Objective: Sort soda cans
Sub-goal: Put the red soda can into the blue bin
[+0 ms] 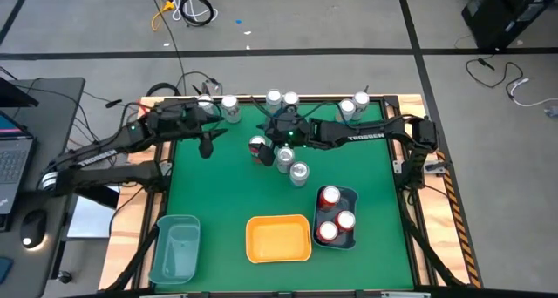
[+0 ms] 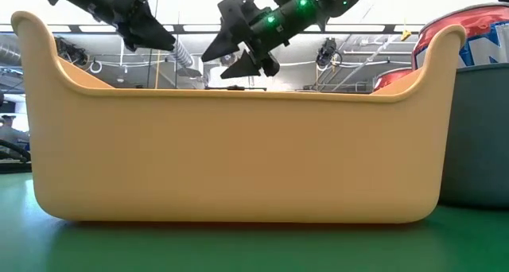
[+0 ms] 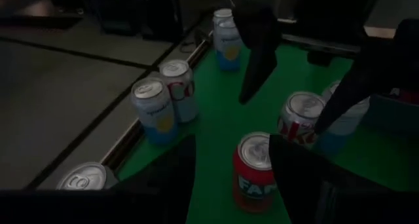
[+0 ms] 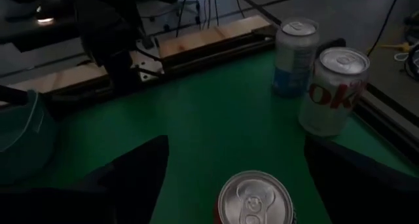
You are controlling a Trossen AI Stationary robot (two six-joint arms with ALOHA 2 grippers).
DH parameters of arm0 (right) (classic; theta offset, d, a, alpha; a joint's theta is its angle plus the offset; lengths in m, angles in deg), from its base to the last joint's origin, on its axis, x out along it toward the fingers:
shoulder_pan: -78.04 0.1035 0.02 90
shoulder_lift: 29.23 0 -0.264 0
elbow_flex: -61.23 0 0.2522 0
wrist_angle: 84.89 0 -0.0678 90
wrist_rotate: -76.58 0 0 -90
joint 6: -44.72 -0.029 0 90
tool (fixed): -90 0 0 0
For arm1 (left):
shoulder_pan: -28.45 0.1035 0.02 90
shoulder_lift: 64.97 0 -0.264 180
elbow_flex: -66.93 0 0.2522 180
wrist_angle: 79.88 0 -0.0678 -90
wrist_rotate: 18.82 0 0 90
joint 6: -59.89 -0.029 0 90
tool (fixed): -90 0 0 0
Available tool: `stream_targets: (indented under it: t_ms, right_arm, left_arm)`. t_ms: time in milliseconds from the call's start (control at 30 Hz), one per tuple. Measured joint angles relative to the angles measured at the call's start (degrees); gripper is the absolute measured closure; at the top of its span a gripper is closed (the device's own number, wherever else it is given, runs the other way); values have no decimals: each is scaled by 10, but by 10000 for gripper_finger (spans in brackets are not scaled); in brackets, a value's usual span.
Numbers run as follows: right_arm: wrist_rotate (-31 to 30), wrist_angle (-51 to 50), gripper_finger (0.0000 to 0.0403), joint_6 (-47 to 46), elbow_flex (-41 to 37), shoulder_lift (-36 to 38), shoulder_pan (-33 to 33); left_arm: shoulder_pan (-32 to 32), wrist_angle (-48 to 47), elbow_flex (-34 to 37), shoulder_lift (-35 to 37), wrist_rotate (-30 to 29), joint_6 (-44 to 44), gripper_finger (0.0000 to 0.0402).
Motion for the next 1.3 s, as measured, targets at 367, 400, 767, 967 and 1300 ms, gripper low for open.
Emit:
stream_targets:
  t_ms: [367, 400, 767, 967, 1300]
  right_arm:
    - [43, -53, 70, 32, 35, 0, -7]
    - [43, -69, 72, 37, 43, -1, -9]
    - [71, -315, 69, 92, 235, -116, -23]
    - [61, -397, 61, 123, 316, -174, -17]
    - [31, -428, 54, 149, 323, -217, -17]
  left_arm:
    - [4, 38, 31, 3, 24, -5, 204]
    - [8, 51, 38, 3, 35, -4, 204]
    - [66, 114, 75, 3, 100, -11, 204]
    - [81, 113, 75, 3, 116, -19, 204]
    - [83, 99, 75, 3, 117, -33, 204]
